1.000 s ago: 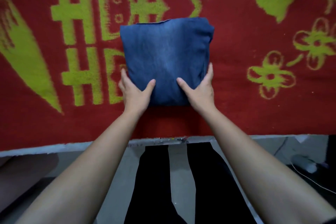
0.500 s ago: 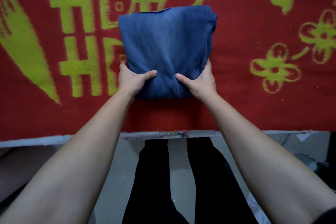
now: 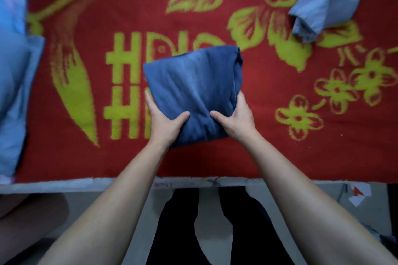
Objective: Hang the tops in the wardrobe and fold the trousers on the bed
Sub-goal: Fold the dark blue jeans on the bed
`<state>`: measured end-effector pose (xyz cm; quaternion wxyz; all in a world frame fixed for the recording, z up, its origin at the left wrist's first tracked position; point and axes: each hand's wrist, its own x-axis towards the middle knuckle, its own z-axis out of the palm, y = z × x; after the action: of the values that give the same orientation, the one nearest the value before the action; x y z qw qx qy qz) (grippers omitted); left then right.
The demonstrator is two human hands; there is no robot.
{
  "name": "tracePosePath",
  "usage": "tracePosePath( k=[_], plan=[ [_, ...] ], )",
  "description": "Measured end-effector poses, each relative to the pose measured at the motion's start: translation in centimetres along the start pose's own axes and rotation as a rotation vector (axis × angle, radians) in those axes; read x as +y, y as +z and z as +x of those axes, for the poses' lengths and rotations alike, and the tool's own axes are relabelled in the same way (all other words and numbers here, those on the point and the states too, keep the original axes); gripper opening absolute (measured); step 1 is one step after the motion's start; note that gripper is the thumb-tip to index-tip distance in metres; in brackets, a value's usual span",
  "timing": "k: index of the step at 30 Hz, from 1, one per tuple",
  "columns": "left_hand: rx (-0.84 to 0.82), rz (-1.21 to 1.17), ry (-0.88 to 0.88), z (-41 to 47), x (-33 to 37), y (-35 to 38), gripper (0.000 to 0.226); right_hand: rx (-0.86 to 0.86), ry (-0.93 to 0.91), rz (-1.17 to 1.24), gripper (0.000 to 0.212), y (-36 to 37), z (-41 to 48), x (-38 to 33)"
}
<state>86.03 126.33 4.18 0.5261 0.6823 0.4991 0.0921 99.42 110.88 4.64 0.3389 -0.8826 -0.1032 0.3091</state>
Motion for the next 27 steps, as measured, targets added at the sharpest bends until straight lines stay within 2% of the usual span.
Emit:
tracePosePath(
  k=[2,8,10,14,21,27],
  plan=[
    [0.043,0.017,0.094,-1.7,3.5,-2.3,0.124,0.006,-0.063,-0.006,0.107,-2.2,-1.4,-3.6],
    [0.201,0.053,0.332,-7.3,14.2,-11.6,0.112,0.015,-0.338,0.008,0.119,-8.9,-7.4,-16.6],
    [0.248,0.038,0.349,-9.6,17.2,-14.9,0.107,-0.011,-0.474,0.028,0.122,-10.7,-9.6,-20.6],
    [0.373,-0.027,0.353,-14.8,21.0,-20.7,0.093,-0.087,-0.721,0.099,0.112,-13.1,-14.1,-26.6],
    [0.728,-0.058,0.325,-27.5,20.5,-28.1,0.09,-0.334,-1.066,0.202,0.104,-11.0,-22.7,-32.0],
    [1.072,-0.034,0.22,-43.5,17.1,-33.5,0.09,-0.593,-1.27,0.25,0.095,-5.7,-36.4,-33.7]
  ],
)
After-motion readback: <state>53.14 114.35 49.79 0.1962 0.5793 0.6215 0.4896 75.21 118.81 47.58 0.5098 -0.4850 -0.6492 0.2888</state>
